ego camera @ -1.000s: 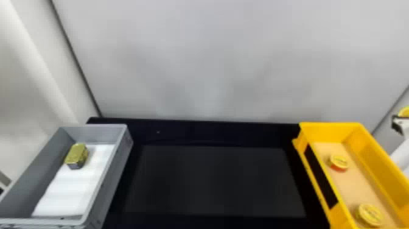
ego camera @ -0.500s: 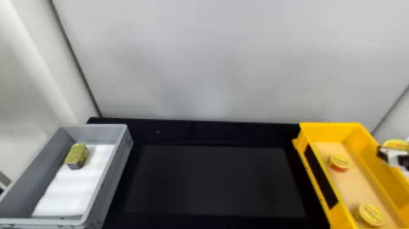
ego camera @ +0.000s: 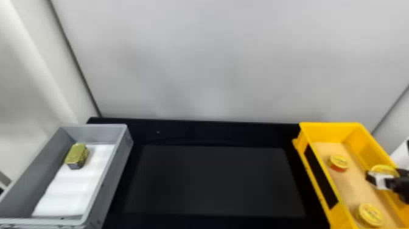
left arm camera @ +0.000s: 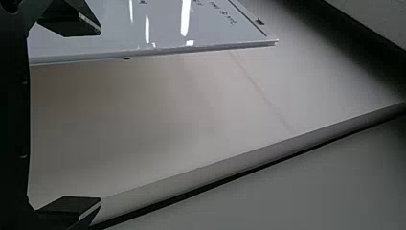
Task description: Pick up the round yellow can and place it in the yellow rectangular box
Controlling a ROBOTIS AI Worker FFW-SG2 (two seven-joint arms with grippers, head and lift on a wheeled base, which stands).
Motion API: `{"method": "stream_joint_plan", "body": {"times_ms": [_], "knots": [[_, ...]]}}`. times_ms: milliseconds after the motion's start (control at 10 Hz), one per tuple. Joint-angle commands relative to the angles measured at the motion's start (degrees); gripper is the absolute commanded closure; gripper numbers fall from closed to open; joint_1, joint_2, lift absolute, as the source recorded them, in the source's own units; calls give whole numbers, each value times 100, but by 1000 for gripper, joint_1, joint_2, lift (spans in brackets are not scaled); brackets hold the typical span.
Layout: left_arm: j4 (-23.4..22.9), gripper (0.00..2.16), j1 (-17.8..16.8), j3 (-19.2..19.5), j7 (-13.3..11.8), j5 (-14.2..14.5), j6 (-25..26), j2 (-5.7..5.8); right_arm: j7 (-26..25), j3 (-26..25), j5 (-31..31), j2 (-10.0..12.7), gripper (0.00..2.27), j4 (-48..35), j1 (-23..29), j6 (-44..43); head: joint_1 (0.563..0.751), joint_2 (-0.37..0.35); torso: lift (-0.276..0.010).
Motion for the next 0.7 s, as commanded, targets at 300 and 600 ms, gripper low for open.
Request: {"method": "stream_joint_plan", "body": {"times_ms": [300,600], "knots": [[-5,39,3,-21,0,-9,-6,-24,-100,45,-403,-28,751,855,-99,-142,686,14,-55],[-5,39,3,-21,0,-17,-6,-24,-83,106,-482,-46,751,1040,-178,-178,686,14,-55]]}}
